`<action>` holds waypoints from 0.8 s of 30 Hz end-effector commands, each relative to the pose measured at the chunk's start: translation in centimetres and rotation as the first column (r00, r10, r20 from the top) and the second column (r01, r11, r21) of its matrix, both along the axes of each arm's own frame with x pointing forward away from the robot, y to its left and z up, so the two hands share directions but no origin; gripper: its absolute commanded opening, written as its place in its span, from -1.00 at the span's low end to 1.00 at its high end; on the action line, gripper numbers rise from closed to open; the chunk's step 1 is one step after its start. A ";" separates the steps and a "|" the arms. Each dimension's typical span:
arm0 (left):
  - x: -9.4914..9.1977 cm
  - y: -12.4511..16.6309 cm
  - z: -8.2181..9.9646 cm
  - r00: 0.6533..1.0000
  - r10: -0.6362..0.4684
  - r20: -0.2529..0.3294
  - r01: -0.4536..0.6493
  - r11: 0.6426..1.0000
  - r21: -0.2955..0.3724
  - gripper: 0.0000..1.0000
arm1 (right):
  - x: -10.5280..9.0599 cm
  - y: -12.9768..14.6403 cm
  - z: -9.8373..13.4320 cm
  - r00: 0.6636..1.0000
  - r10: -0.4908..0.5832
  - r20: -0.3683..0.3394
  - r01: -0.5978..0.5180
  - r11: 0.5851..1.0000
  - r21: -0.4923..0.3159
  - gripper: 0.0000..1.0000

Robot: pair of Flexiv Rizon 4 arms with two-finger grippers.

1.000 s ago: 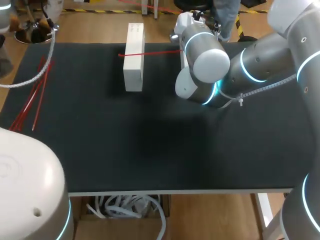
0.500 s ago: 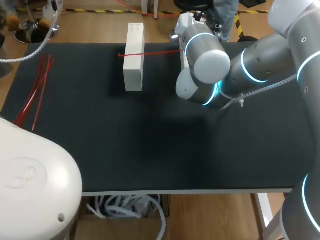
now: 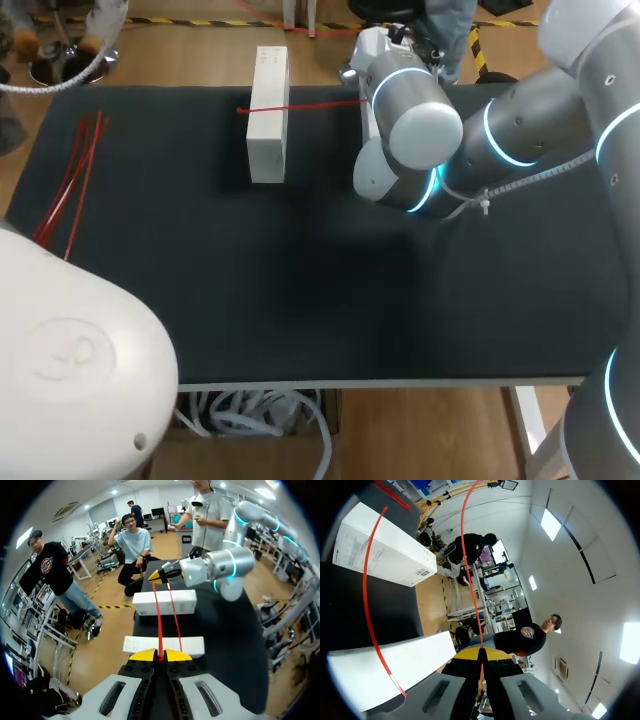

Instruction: Grab the tape and strap the tape.

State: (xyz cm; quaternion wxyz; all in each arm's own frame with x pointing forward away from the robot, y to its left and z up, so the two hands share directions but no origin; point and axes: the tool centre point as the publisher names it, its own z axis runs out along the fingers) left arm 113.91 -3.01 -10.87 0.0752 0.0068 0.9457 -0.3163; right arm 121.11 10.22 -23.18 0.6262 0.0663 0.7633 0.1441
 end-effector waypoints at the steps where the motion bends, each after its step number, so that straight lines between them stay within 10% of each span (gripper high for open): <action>1: -0.1 -0.6 0.9 1.000 0.003 0.002 -0.003 0.993 0.122 -1.00 | -0.4 -0.3 0.6 1.000 0.006 -0.016 -0.006 1.000 -0.002 -1.00; 24: -0.1 -2.9 2.5 0.999 -0.035 -0.005 0.035 0.949 0.313 -1.00 | -0.2 -0.5 0.6 1.000 0.008 -0.004 -0.008 1.000 -0.019 -1.00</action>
